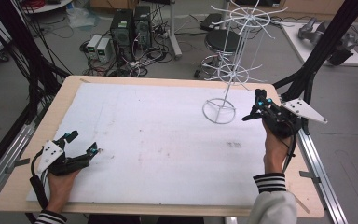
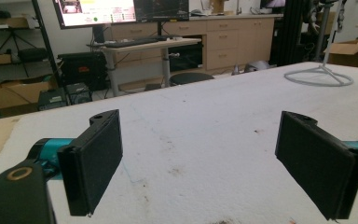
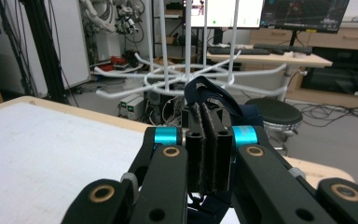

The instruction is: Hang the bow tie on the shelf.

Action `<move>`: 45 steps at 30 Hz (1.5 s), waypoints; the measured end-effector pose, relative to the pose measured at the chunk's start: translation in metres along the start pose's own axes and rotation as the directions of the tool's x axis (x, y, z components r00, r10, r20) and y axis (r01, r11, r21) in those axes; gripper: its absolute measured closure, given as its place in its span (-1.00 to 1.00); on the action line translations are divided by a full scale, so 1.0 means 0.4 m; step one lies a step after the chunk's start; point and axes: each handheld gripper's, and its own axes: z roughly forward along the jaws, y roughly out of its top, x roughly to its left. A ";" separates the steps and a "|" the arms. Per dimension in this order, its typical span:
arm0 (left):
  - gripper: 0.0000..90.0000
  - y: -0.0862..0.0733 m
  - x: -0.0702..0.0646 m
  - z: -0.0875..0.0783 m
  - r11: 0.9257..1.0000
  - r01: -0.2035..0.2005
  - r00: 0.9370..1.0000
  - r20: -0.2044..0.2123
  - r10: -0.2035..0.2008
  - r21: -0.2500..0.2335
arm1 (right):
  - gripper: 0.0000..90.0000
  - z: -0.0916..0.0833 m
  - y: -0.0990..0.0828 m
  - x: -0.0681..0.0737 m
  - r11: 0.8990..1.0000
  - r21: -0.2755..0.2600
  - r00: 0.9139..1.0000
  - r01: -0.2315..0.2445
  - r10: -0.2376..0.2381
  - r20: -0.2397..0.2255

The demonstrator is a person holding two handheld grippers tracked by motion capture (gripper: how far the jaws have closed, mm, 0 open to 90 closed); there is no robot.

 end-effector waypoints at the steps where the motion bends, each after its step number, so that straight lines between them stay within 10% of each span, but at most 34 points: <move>1: -0.66 0.000 0.000 0.000 1.000 0.002 1.000 0.000 -0.002 -0.001 | 0.95 0.002 0.007 0.000 1.000 -0.002 1.000 0.001 -0.001 0.003; 45: -0.66 0.000 0.001 -0.001 1.000 0.006 1.000 0.002 -0.006 -0.003 | 0.86 0.102 0.102 0.040 0.988 0.106 0.994 0.110 -0.109 -0.016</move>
